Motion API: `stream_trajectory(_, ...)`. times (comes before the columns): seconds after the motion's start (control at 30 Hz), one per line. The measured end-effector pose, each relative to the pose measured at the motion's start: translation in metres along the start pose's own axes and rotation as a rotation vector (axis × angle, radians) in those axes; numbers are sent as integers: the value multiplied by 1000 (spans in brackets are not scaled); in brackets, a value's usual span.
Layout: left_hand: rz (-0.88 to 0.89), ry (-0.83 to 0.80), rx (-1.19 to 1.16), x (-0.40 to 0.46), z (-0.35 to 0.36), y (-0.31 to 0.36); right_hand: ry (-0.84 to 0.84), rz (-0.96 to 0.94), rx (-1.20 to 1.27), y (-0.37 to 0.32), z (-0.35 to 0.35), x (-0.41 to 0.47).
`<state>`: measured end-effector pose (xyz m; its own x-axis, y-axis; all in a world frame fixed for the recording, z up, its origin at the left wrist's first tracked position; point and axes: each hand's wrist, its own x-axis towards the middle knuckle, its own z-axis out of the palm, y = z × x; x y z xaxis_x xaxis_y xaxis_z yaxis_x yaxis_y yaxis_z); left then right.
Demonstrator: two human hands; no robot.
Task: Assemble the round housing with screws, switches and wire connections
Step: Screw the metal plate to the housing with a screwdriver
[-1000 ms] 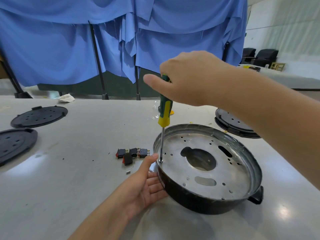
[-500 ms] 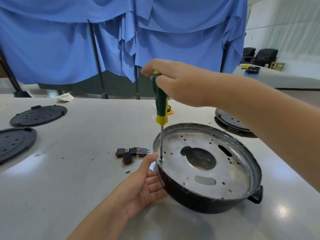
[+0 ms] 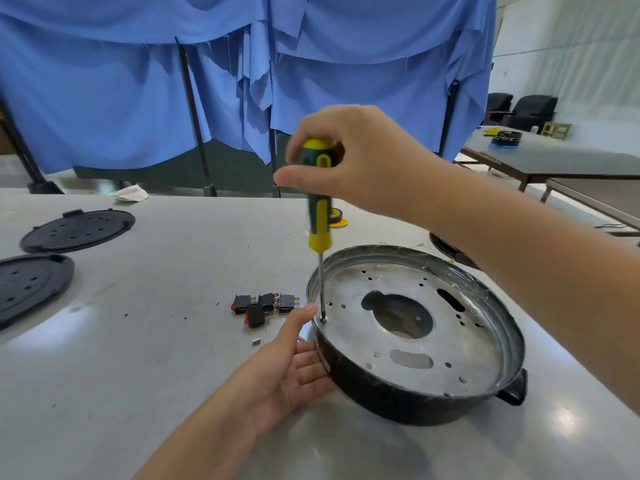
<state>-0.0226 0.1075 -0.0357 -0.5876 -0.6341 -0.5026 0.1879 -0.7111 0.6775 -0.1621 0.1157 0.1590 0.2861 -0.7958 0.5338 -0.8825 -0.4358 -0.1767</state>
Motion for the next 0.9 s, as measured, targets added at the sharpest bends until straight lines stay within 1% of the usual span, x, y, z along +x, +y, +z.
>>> stream_trajectory(0.03, 0, -2, 0, 0, 0, 0, 47, -5, -207, 1, 2, -1)
stream_trajectory(0.07, -2, -5, 2, -1, 0, 0, 79, -6, -353, 1, 4, -2)
stream_trajectory(0.1, -3, -7, 3, -1, 0, 0, 95, -17, -396, 3, 6, -3)
stream_trajectory(0.13, -4, -6, 5, -2, 0, 0, 77, -22, -319, 3, 7, -3)
stream_trajectory(0.2, -1, -5, 11, -2, 0, 0, -6, 41, 5, 2, 3, -1)
stream_trajectory(0.23, 4, -5, 13, -2, 0, 0, -27, 71, 125, 3, 1, 0)
stream_trajectory(0.27, 8, -3, 13, -2, 1, 0, -28, 76, 177, 3, -1, 1)
stream_trajectory(0.33, 11, 4, 8, -2, 1, 0, 12, 15, 89, 4, -1, -1)
stream_trajectory(0.43, 15, 6, 1, -2, 1, -1, 83, -13, -296, 2, 2, -6)
stream_trajectory(0.47, 15, 4, 2, -2, 1, -1, 95, -22, -363, 1, 3, -7)
stream_trajectory(0.5, 15, 2, 6, -2, 1, -1, 76, -25, -329, 1, 2, -7)
stream_trajectory(0.57, 16, 0, 11, -2, 1, 0, -64, 28, -8, -1, 0, -7)
stream_trajectory(0.6, 18, 2, 11, -2, 2, -1, -119, 66, 118, 0, 0, -6)
stream_trajectory(0.63, 20, 4, 10, -2, 2, -1, -144, 90, 180, 2, -2, -5)
stream_trajectory(0.7, 24, 2, 6, -2, 1, -1, -82, 48, 143, 5, -2, -3)
stream_trajectory(0.77, 21, -5, 5, -2, 1, -1, 13, 28, -60, 7, 0, -5)
stream_trajectory(0.83, 16, -2, 4, -2, 1, -1, 54, 35, -291, 7, 4, -6)
stream_trajectory(0.87, 16, 3, 4, -2, 1, -1, 49, 24, -313, 6, 5, -6)
stream_trajectory(0.9, 14, 4, 4, -2, 1, 0, 17, 32, -218, 4, 4, -5)
